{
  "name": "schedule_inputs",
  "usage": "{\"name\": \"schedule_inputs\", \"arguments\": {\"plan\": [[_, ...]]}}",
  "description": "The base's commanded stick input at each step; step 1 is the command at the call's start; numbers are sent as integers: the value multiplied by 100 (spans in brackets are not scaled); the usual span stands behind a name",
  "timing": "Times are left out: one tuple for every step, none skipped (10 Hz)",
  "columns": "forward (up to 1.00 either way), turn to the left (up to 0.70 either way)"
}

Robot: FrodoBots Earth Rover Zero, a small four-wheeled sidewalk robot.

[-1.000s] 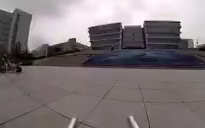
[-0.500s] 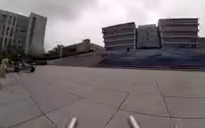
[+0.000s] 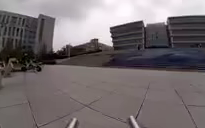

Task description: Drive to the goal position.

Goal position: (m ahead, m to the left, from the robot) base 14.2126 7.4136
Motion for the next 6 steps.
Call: {"name": "schedule_inputs", "arguments": {"plan": [[0, 0], [0, 0], [0, 0], [0, 0], [0, 0], [0, 0]]}}
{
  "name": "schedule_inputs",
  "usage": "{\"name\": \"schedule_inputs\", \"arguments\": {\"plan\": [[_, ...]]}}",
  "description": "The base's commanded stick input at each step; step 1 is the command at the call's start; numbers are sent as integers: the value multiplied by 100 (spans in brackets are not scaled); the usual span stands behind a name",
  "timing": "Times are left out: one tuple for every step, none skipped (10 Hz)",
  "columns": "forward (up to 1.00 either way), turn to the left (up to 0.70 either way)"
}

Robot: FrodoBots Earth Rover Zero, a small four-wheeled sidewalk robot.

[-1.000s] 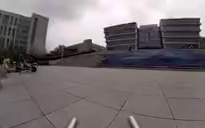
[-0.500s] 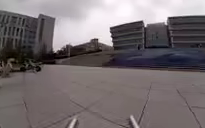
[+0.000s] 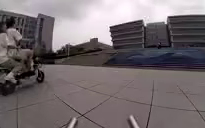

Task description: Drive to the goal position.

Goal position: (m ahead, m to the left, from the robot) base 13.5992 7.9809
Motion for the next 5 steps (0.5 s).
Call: {"name": "schedule_inputs", "arguments": {"plan": [[23, 0], [91, 0], [100, 0], [100, 0], [100, 4]]}}
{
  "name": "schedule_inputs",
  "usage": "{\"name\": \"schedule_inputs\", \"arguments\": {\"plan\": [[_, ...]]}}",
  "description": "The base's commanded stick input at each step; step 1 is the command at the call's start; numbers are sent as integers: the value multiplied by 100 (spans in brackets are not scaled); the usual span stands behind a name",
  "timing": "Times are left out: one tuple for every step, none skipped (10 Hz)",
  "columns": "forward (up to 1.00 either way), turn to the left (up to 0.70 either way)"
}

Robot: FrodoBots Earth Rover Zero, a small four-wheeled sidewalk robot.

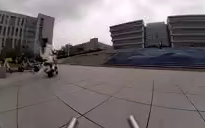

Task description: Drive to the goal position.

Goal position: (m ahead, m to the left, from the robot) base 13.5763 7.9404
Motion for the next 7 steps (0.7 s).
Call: {"name": "schedule_inputs", "arguments": {"plan": [[100, 15], [100, 37], [100, 0], [100, 0], [100, 0], [100, 28], [100, 30]]}}
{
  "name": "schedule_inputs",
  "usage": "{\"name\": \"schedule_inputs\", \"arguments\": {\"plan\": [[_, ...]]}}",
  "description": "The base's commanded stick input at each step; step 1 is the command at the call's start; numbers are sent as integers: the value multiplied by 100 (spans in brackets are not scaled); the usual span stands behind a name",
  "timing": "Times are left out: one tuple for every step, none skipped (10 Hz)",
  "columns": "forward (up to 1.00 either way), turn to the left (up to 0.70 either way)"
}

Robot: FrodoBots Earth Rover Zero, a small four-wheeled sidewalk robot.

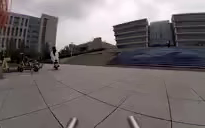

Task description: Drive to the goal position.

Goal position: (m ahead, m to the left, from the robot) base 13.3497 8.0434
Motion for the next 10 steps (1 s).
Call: {"name": "schedule_inputs", "arguments": {"plan": [[100, 0], [100, 0], [100, 0], [100, 0], [100, 0], [100, 0], [100, 0], [100, 0], [100, 0], [100, 0]]}}
